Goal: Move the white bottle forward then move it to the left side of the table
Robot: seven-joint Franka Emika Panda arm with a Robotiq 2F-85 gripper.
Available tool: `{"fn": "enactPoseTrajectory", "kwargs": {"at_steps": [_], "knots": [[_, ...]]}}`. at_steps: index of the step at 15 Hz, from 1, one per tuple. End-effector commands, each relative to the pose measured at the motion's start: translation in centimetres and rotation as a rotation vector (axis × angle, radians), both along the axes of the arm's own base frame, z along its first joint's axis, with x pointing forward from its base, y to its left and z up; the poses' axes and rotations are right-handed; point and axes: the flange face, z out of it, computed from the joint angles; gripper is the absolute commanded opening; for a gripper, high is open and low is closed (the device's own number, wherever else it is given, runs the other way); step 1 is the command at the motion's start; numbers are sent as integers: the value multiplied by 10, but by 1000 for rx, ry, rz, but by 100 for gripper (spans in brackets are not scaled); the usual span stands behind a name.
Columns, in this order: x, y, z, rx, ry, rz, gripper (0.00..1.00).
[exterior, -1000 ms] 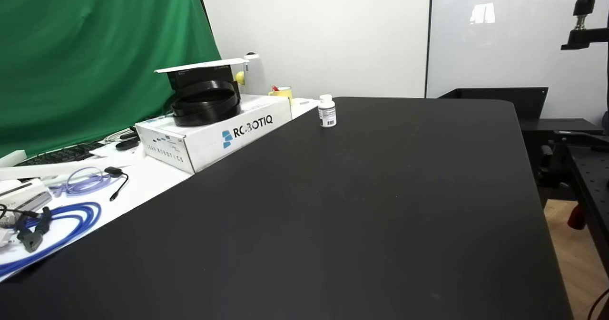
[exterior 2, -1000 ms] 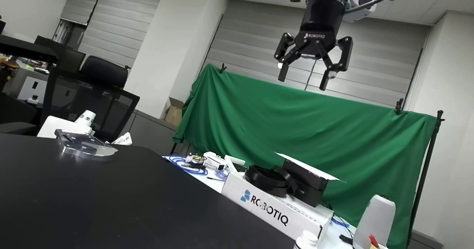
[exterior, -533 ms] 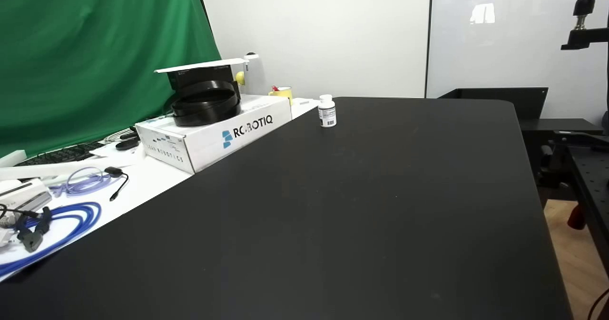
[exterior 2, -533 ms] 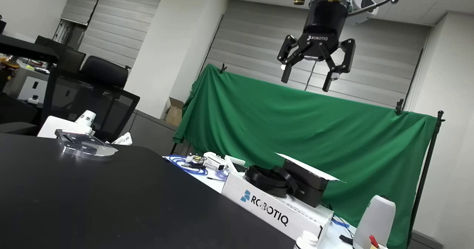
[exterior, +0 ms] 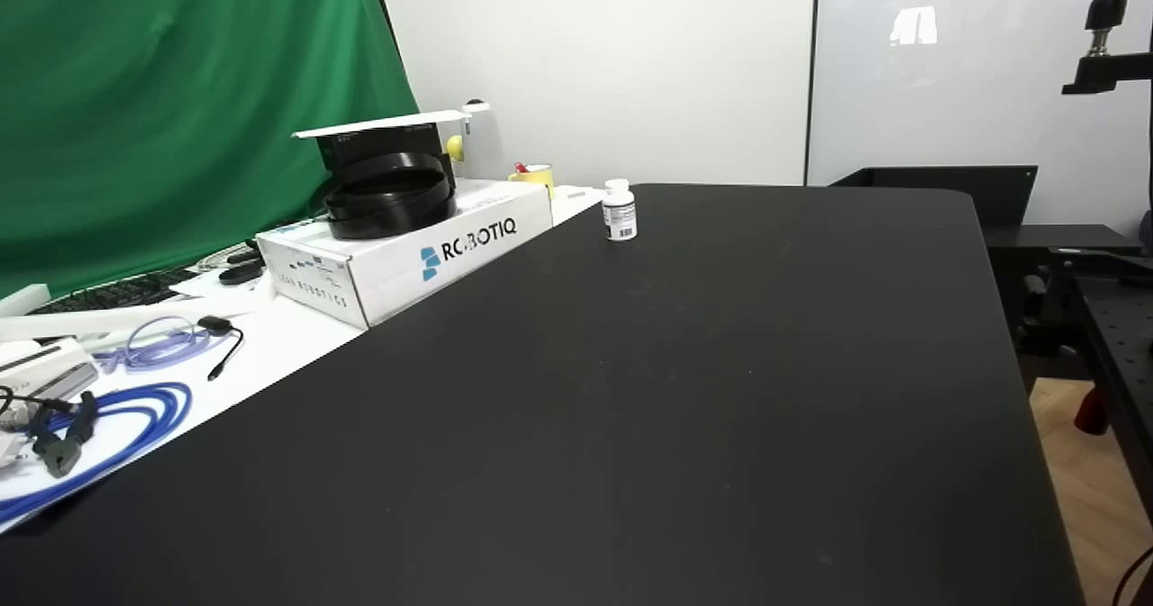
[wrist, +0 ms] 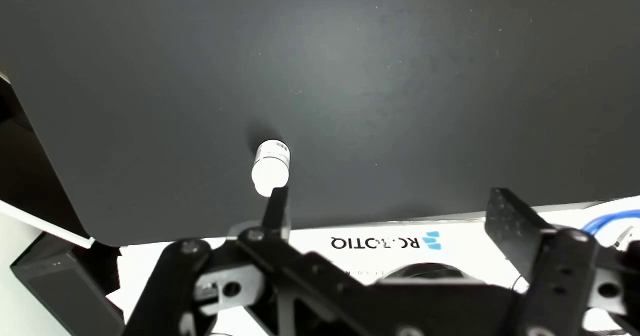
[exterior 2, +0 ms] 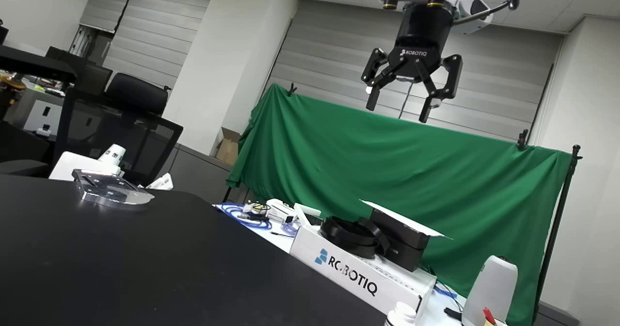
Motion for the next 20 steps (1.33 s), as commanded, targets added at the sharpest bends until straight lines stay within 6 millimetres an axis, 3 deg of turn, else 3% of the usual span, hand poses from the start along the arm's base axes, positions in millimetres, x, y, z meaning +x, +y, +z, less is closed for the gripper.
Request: {"fn": "enactPoseTrajectory", "kwargs": {"at_steps": [1, 4, 9, 13, 14, 17, 20], "knots": [[44, -13, -10, 18, -22, 3, 100], [89, -23, -32, 12, -25, -6, 100], [142, -55, -73, -104, 13, -37, 100], [156, -97, -100, -148, 76, -78, 100], [145, -80, -99, -132, 53, -37, 100], [149, -99, -112, -140, 73, -56, 100], [152, -97, -108, -143, 71, -52, 100]]}}
